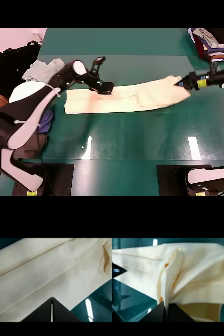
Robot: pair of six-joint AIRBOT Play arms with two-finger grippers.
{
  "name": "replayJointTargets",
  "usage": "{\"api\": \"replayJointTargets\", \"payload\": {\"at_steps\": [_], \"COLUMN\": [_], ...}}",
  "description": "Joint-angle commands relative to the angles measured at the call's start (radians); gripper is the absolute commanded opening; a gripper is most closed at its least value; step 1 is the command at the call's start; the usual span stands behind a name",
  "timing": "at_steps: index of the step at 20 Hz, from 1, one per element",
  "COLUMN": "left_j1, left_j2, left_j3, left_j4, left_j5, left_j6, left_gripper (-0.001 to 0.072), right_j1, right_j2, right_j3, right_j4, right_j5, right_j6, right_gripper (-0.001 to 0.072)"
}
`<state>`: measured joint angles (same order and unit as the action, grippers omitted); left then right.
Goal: Fold the shirts.
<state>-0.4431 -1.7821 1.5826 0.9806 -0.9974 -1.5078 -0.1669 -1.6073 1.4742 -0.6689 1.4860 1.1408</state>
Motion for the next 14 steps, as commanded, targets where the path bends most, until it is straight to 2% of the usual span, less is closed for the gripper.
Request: {"api": "replayJointTargets", "payload": {"at_steps": [1,8,14], "left_j1": [-0.053,-0.069,-0.067], "left_j2": [-0.107,-0.161,-0.154], "left_j3": [0.090,0.103,0.103], "left_j4": [-0.039,-0.046,-0.045], "left_j5": [0.006,0.003,0.004], "left_j6": [-0.011,-0.012,0.000], "left_gripper": [0.0027,0.0028,0.0027], "right_j1": [0.100,0.349,0.471], "right_j2": [0.038,0.037,0.013], "right_j3": [0.143,0.379,0.455], "right_j4": [0.050,0.050,0.047], "right_j5": [0.062,0.017,-0.025], "right_j6": [0.085,0.132,0.130], "right_gripper": [0.0013,0.0014,0.0013]}}
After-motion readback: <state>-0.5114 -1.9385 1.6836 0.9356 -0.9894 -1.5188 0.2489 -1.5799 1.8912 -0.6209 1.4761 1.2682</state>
